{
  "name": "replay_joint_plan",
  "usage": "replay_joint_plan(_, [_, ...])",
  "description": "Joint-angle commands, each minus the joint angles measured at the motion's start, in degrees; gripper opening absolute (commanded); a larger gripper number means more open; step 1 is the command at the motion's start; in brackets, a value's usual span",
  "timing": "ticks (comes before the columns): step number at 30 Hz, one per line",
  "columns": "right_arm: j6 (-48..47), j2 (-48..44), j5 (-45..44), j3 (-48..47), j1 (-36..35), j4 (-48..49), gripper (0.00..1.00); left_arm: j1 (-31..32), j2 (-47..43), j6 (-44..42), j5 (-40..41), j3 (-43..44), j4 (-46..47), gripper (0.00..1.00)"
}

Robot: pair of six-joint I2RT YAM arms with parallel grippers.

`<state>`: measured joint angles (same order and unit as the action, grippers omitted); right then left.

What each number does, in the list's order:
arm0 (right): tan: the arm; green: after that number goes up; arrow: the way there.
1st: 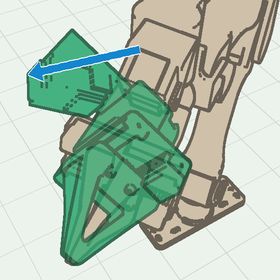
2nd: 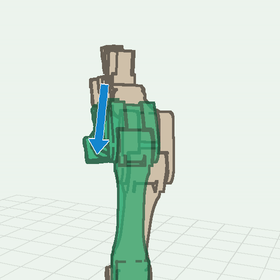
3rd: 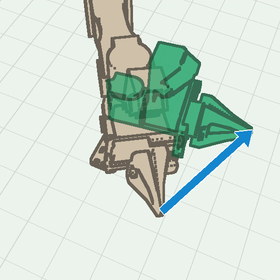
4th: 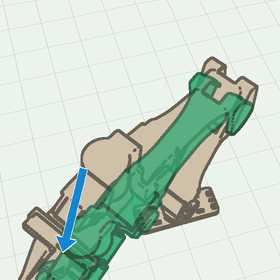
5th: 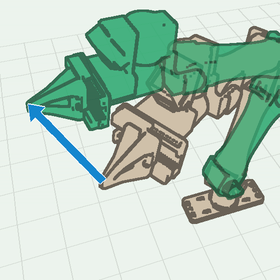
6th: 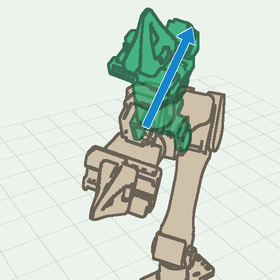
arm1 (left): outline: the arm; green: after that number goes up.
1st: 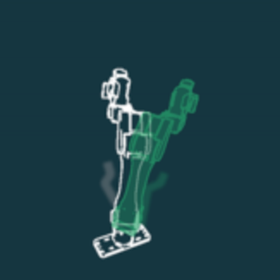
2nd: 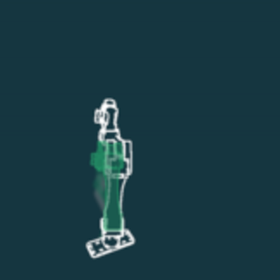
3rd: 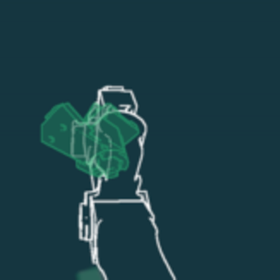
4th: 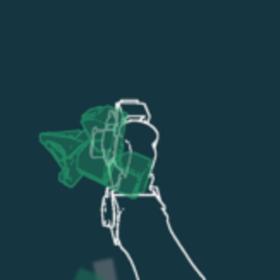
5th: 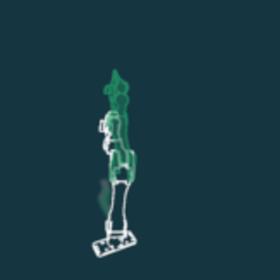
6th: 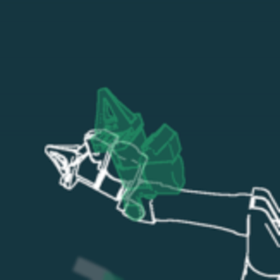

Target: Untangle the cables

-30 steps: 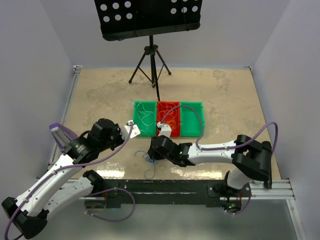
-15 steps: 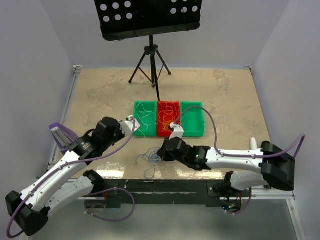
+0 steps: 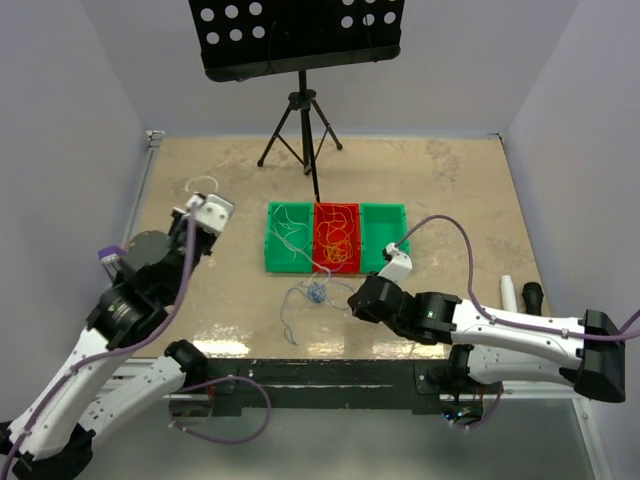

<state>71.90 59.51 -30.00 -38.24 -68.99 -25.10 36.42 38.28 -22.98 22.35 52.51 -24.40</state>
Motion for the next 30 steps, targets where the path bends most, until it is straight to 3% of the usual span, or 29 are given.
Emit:
replay_joint_plan(1, [5.62, -0.54, -4.72, -1.84, -0.09, -7.15, 0.0, -0.21, -3.13, 4.6, -0.72, 10.39, 11.49, 0.0])
replay_joint_plan(7, [6.5, 4.56, -3.75, -1.14, -0.09, -5.14, 0.0, -0.13, 1.88, 5.58, -3.89, 25.25, 9.46, 0.0])
replay_joint_plan(13, [6.85, 4.66, -3.58, 0.62, -0.09, -3.46, 0.0, -0.21, 3.47, 4.0, -5.56, 30.81, 9.55, 0.0])
replay_joint_plan(20, [2.38, -1.14, -2.17, 0.97, -0.18, -0.3, 0.0, -0.13, 2.94, 5.14, -10.92, 19.67, 8.14, 0.0])
replay_joint_plan(30, [1.05, -10.28, -1.03, 2.99, -0.71, 0.14, 0.0, -0.21, 6.09, 7.77, -15.14, 3.92, 18.5, 0.0])
